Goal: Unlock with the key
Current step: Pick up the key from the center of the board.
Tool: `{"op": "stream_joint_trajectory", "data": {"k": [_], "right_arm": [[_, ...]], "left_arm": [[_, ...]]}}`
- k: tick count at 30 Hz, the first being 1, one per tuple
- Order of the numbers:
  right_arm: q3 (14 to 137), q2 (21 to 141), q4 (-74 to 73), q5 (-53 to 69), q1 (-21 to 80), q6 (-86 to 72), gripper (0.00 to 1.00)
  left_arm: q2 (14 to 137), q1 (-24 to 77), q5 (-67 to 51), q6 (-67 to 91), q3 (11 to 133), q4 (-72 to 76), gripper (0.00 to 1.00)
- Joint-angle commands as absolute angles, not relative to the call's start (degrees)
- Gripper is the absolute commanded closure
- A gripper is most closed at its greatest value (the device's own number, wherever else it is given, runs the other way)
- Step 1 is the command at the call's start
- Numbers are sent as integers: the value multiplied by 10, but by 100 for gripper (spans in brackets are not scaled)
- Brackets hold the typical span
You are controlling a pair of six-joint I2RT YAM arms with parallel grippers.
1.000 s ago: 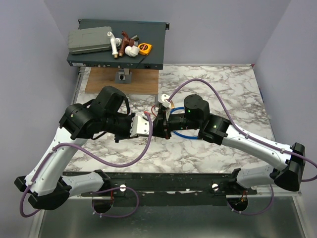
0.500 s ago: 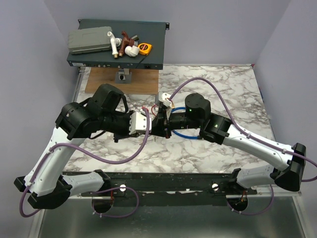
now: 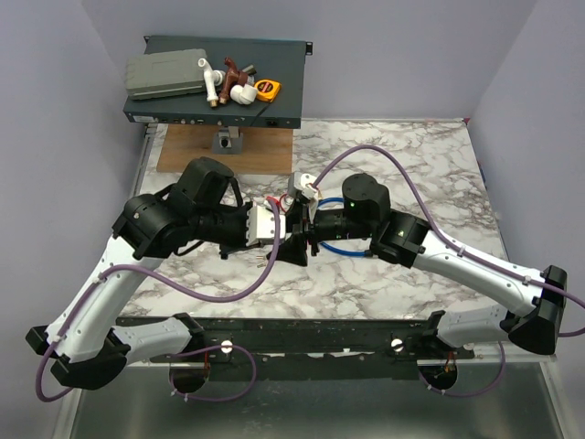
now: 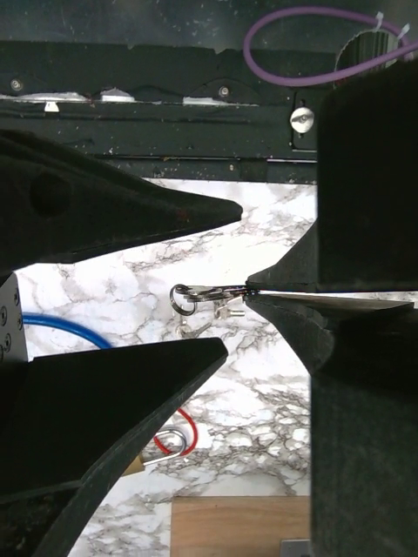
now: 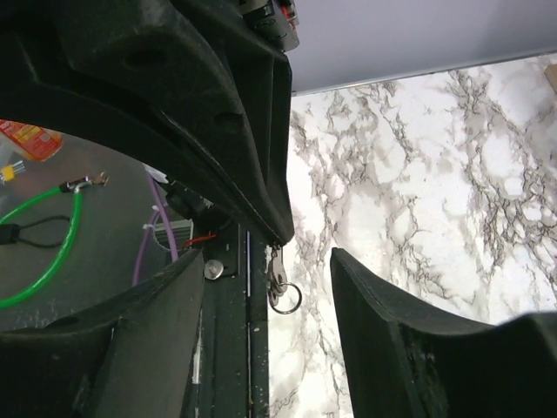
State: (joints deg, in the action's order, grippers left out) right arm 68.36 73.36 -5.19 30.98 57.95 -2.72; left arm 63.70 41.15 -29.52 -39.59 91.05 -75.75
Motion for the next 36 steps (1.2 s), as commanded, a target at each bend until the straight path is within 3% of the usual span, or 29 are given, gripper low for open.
{"op": "stream_joint_trajectory", "data": {"k": [1,6,10,16,27,32,36], "right_arm": [[688,721,-73,288,582,-14,37],[702,721,-95,234,582,21,37],[716,715,-107,178,581,46,27],[722,725,-80,225,580,22,24],[710,743,-67,301,573,2,46],[717,755,-82,292,573,3,48],[713,753,-67,283,573,2,57]], "left_arm": [[630,415,-284,-409,903,-726,100],[625,415,-282,-417,900,-729,100],[623,415,-288,-425,900,-743,100],[621,415,-290,-426,903,-742,100],[614,415,-294,-428,914,-746,100],[614,415,-296,-425,921,-748,100],[614,415,-302,-423,923,-749,100]]}}
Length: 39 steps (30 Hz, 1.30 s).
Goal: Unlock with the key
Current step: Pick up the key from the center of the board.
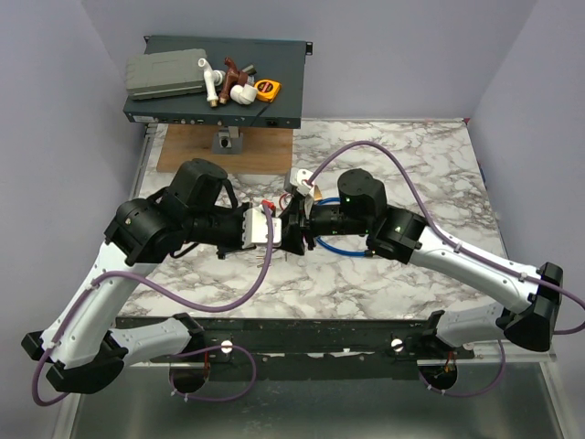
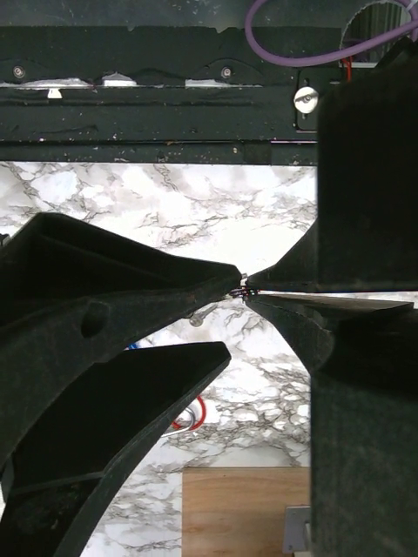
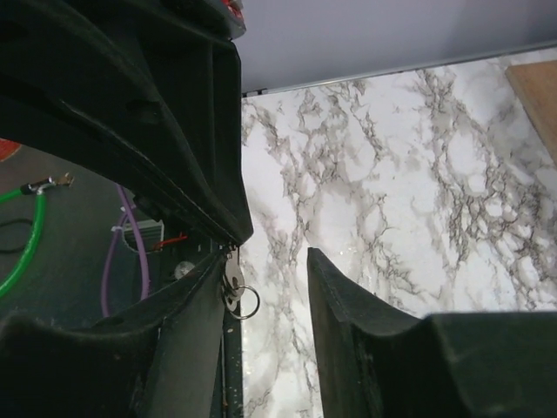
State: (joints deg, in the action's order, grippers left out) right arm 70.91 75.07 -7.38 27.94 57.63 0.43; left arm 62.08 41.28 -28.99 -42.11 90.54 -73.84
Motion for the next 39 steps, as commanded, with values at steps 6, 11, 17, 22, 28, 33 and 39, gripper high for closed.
{"op": "stream_joint_trajectory", "data": {"k": [6,11,17,22,28,33,39], "right_arm": [[691,741,-31,261,573,-29,99],[684,728,-28,265,573,-26,99],[684,719,-70,240,573,16,99],[681,708,-78,247,573,25,99],[694,712,-82,260,573,33,99],[696,721,-69,254,573,30,99],[692,733,-57,255,573,24,99]], "left_arm": [[613,415,-304,-424,923,-749,100],[619,415,-303,-412,920,-750,100],[642,402,-333,-381,951,-774,45],[647,353,-389,-373,930,-771,38],[667,342,-410,-354,901,-745,39],[688,343,-438,-357,917,-754,46],[684,343,-469,-381,928,-773,69]]}}
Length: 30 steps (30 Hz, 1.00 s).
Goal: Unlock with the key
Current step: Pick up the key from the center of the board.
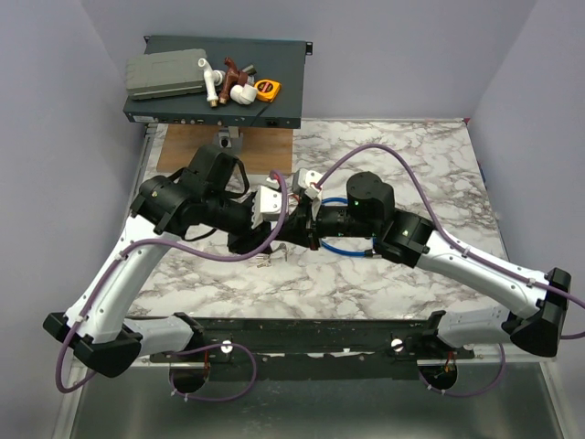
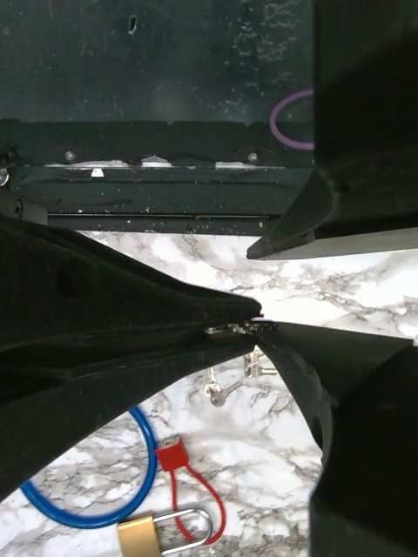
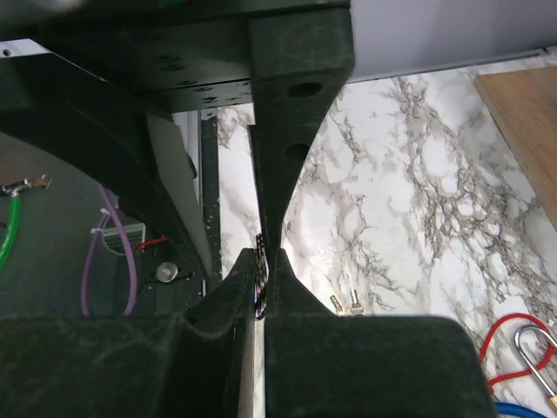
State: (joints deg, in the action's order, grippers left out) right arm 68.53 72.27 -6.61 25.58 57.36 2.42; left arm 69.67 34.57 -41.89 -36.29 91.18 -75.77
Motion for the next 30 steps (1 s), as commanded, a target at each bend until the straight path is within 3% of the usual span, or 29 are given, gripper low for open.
{"op": "stream_joint_trajectory", "data": {"k": [1,5,9,15,20,23,30], "right_arm": [[695,739,-63,253,573,27,99],[695,748,-79,267,573,36,99],[704,749,-98,290,573,47,99],[730,762,-144,343,573,63,94],[751,763,-183,388,573,81,66],[755,760,-191,388,572,84,58],[754,755,-188,352,573,78,56]], "left_arm": [[682,343,-469,-383,929,-774,74],[679,343,-471,-402,930,-791,93],[679,344,-465,-414,924,-803,100],[675,343,-462,-427,922,-806,100],[672,343,-444,-441,905,-807,100],[664,343,-431,-439,893,-792,100],[657,343,-404,-426,878,-755,100]]}}
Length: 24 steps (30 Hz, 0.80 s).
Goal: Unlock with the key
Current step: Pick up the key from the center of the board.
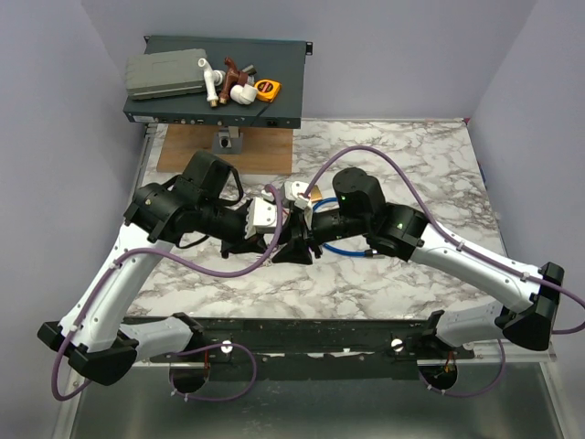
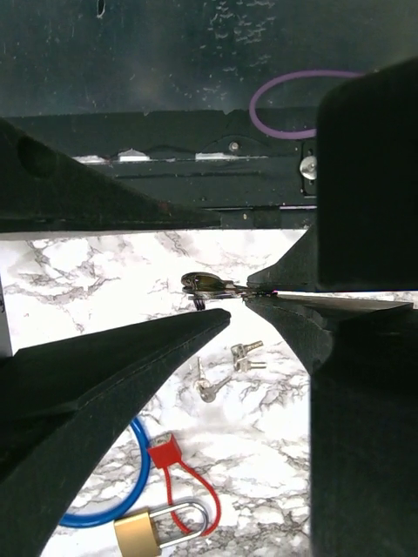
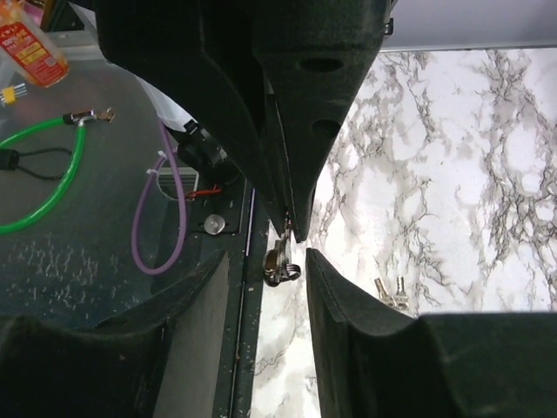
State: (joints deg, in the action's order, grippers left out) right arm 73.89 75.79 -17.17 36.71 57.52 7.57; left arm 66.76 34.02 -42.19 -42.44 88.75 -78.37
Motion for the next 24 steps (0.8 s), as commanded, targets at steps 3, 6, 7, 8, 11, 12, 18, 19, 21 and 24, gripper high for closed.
{"op": "stream_joint_trajectory", "data": {"k": [3,6,7,8,11,12,18,19,21,24], "right_arm": [[738,738,-160,269,573,68,53],[714,713,-124,222,572,59,46],[708,706,-115,213,573,55,46],[702,700,-106,206,572,51,46],[688,685,-83,200,572,36,49],[683,681,-72,204,573,32,50],[684,697,-56,240,572,16,51],[685,701,-57,244,572,15,51],[685,705,-61,250,573,16,49],[681,701,-70,229,573,22,44]], "left_arm": [[655,343,-401,-424,875,-756,100],[649,343,-401,-423,873,-754,100],[648,343,-403,-422,874,-756,100],[647,344,-404,-421,874,-756,100],[648,344,-405,-418,876,-759,100],[649,344,-407,-417,878,-760,100],[654,344,-415,-412,894,-768,100],[653,344,-414,-412,897,-769,100],[651,344,-414,-412,898,-768,100],[649,344,-414,-412,896,-770,100]]}}
